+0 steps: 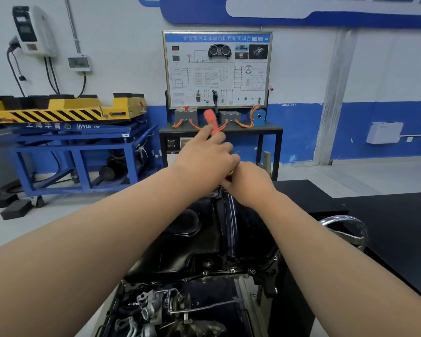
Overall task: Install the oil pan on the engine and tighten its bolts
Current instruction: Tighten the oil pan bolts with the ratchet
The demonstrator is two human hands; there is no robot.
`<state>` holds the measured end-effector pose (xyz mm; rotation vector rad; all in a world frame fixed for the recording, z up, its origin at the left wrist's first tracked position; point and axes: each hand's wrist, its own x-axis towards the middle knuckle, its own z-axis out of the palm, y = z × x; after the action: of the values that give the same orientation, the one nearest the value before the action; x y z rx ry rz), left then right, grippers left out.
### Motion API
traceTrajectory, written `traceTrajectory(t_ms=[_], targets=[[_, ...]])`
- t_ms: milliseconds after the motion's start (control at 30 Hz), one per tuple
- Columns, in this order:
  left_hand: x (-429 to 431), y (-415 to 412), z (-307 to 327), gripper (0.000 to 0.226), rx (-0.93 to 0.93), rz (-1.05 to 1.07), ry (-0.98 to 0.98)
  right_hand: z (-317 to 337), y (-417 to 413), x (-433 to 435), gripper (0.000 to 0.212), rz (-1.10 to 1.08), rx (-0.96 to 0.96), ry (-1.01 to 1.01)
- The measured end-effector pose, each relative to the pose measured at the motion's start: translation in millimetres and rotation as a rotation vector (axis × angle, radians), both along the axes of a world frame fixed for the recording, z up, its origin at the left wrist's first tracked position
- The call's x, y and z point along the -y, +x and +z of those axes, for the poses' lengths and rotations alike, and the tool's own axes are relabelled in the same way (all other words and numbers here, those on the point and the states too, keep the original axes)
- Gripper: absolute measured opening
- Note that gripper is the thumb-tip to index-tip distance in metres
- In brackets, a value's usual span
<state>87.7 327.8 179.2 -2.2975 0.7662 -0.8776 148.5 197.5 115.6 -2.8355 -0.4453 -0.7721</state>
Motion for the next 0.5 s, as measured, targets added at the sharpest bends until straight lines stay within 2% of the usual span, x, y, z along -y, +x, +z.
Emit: traceTrajectory(t_ms=[100,267,333,400,500], targets=[[1.7,-1.6,-0.5,0.021,-0.029,0.032,-0.037,1.6,-1.4,0.9,0.036,-0.035,0.046,-0.002],[6.8,-5.5,1.2,0.025,-0.125,0.156,-0.123,3.9,-4.0,-6.3,0.030,-0.086,0.031,-0.030],[7.3,-5.5,0.2,0.010,-0.091,0.125,-0.059,4.0,-2.7,-8.2,0.031,-0.067,0.006,-0.055],[4.5,-5.2,-0.6,0.015,-0.036,0.065,0.032,3.6,-1.6,-5.8,0.033,-0.026,-0.028,-0.070],[-2.5,-3.0,1.1,0.020,0.001,0.005,0.043,2.0,-2.0,-1.2,0.033,-0.004,-0.029,-0.018]])
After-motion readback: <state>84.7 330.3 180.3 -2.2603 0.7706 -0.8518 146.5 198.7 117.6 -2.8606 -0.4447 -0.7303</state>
